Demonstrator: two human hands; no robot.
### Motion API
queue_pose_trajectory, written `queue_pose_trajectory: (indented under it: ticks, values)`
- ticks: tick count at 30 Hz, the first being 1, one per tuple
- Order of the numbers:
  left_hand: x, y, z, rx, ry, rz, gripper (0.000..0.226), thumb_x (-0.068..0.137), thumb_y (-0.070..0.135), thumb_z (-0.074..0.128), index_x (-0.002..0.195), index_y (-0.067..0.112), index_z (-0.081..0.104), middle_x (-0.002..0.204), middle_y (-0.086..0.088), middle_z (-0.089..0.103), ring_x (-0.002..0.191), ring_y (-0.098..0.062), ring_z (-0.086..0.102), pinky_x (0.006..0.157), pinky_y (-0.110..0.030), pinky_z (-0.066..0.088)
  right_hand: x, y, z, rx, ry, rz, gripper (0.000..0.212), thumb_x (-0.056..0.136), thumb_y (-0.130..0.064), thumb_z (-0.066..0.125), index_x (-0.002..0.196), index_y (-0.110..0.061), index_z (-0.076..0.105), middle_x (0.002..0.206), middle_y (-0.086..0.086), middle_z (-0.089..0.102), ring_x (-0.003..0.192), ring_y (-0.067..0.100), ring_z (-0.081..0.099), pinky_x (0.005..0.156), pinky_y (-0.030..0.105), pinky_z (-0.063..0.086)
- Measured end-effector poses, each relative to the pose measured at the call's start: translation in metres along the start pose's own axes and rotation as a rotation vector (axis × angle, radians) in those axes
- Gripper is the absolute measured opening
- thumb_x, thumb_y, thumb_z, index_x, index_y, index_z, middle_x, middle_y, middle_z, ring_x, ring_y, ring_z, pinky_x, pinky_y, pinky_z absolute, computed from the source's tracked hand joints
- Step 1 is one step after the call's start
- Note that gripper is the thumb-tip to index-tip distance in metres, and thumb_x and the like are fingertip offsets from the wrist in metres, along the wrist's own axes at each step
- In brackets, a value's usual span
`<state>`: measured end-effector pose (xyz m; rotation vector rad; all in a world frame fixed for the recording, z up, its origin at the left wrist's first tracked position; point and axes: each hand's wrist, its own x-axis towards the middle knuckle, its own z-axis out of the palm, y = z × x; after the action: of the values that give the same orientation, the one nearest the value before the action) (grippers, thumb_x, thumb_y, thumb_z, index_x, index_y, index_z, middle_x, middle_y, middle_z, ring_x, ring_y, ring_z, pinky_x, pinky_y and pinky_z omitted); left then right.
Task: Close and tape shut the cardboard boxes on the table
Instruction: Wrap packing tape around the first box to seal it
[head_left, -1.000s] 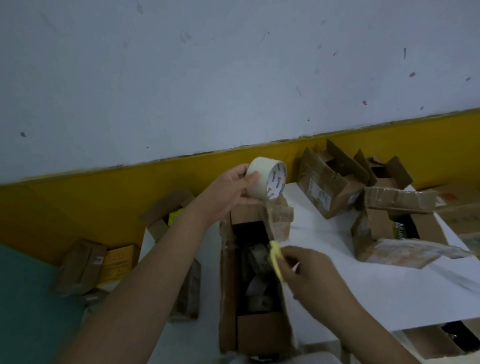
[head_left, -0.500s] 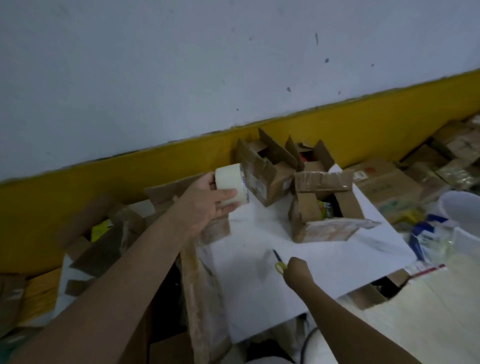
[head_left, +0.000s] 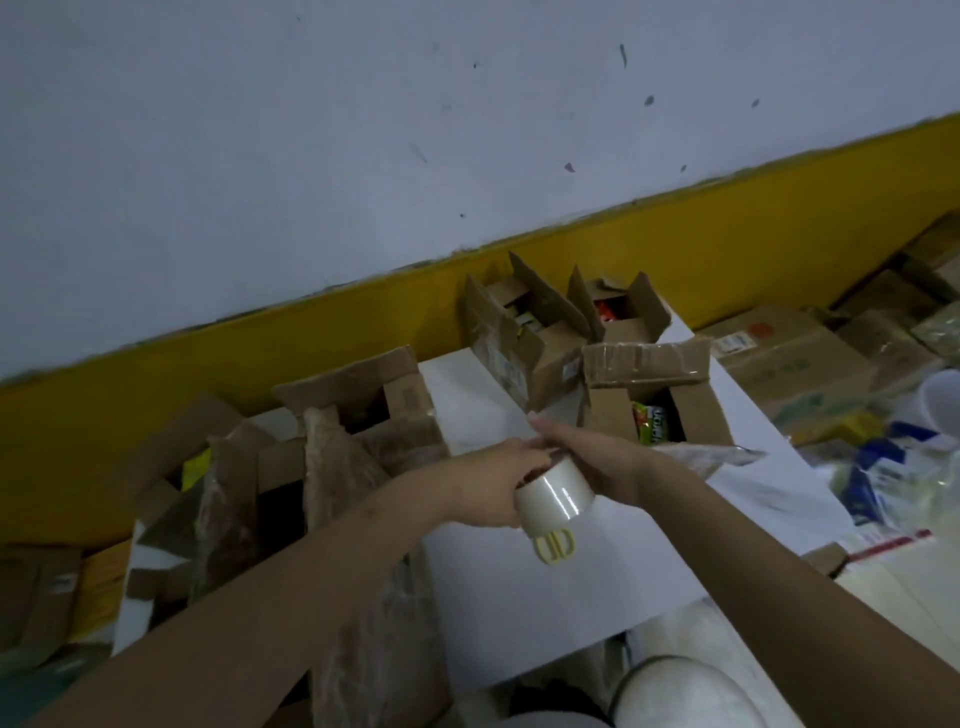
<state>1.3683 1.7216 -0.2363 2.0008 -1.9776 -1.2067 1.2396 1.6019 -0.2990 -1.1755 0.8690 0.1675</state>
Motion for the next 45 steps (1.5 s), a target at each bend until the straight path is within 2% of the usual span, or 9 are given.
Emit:
queue_pose_trajectory:
  ticks: [5, 11, 22, 25, 28, 33, 40, 42, 45]
  values:
    - [-0.001, -0.007, 0.02, 0.138, 0.011, -0.155, 0.04, 0.086, 0.002, 0.062, 0.116, 0.024, 0.046, 0.127, -0.004, 0.033, 0.098, -0.027, 0.056, 0.087, -0.041, 0.053, -0.013, 0.019, -0.001, -0.217, -0.16, 0.163, 0.03, 0.098, -0.032, 0.054, 0.121, -0.015, 0.062, 0.109, 0.009, 0.065, 0.092, 0.02, 0.062, 0.079, 0.032, 0.054]
    - [-0.016, -0.012, 0.052, 0.219, 0.132, -0.35, 0.047, 0.09, 0.002, 0.058, 0.134, 0.007, 0.044, 0.132, -0.013, 0.04, 0.104, -0.032, 0.056, 0.092, -0.041, 0.052, -0.025, 0.054, 0.033, -0.221, -0.046, 0.143, 0.028, 0.094, -0.009, 0.058, 0.119, -0.021, 0.063, 0.116, 0.008, 0.062, 0.102, 0.023, 0.062, 0.078, 0.033, 0.059]
    - [-0.082, -0.027, 0.111, -0.032, 0.24, -0.361, 0.014, 0.082, 0.013, 0.068, 0.089, 0.01, 0.08, 0.082, -0.003, 0.075, 0.074, -0.013, 0.068, 0.07, -0.027, 0.058, -0.074, 0.143, 0.098, -0.268, 0.212, -0.269, 0.023, 0.093, 0.001, 0.054, 0.087, -0.021, 0.057, 0.104, -0.006, 0.062, 0.089, 0.022, 0.06, 0.057, 0.025, 0.053]
    - [-0.094, -0.027, 0.123, -0.093, 0.309, -0.332, 0.014, 0.08, 0.011, 0.067, 0.083, 0.012, 0.08, 0.075, -0.002, 0.075, 0.069, -0.011, 0.07, 0.064, -0.022, 0.057, -0.092, 0.16, 0.111, -0.159, 0.187, -0.284, 0.031, 0.098, -0.007, 0.051, 0.078, -0.025, 0.065, 0.093, -0.003, 0.064, 0.088, 0.021, 0.061, 0.064, 0.028, 0.052]
    - [-0.096, -0.024, 0.125, -0.096, 0.354, -0.338, 0.014, 0.079, 0.011, 0.066, 0.077, 0.013, 0.08, 0.071, -0.001, 0.074, 0.068, -0.009, 0.069, 0.068, -0.026, 0.059, -0.112, 0.176, 0.117, -0.111, 0.169, -0.26, 0.032, 0.1, -0.041, 0.05, 0.119, -0.021, 0.065, 0.128, -0.001, 0.059, 0.115, 0.009, 0.056, 0.087, 0.021, 0.049]
    - [-0.078, -0.017, 0.133, 0.026, 0.382, -0.319, 0.013, 0.083, 0.023, 0.066, 0.083, 0.02, 0.078, 0.088, 0.004, 0.074, 0.085, -0.015, 0.067, 0.076, -0.032, 0.057, -0.114, 0.212, 0.108, -0.884, 0.415, -0.745, 0.07, 0.083, -0.074, 0.05, 0.129, -0.022, 0.063, 0.147, -0.019, 0.039, 0.14, 0.006, 0.026, 0.111, 0.029, 0.025]
    - [-0.031, -0.013, 0.174, 0.324, 0.241, -0.35, 0.02, 0.09, 0.003, 0.055, 0.105, 0.006, 0.067, 0.11, -0.014, 0.064, 0.098, -0.032, 0.063, 0.074, -0.035, 0.049, -0.09, 0.265, 0.114, -0.507, 0.396, -0.254, 0.044, 0.079, -0.07, 0.059, 0.091, -0.028, 0.068, 0.098, -0.006, 0.072, 0.104, 0.014, 0.064, 0.095, 0.039, 0.05]
    - [-0.02, -0.02, 0.188, 0.345, 0.205, -0.385, 0.019, 0.091, 0.002, 0.055, 0.106, 0.006, 0.066, 0.111, -0.014, 0.063, 0.099, -0.032, 0.064, 0.072, -0.034, 0.047, -0.086, 0.281, 0.114, -0.468, 0.42, -0.158, 0.045, 0.082, -0.064, 0.06, 0.068, -0.022, 0.057, 0.066, -0.004, 0.062, 0.069, 0.011, 0.061, 0.07, 0.03, 0.049]
    - [-0.001, -0.033, 0.211, 0.359, 0.172, -0.412, 0.02, 0.089, 0.001, 0.056, 0.103, 0.009, 0.067, 0.109, -0.011, 0.065, 0.096, -0.03, 0.065, 0.068, -0.031, 0.044, -0.071, 0.298, 0.107, -0.463, 0.37, -0.011, 0.043, 0.089, -0.055, 0.061, 0.061, -0.026, 0.047, 0.058, -0.009, 0.05, 0.062, 0.007, 0.052, 0.06, 0.021, 0.037]
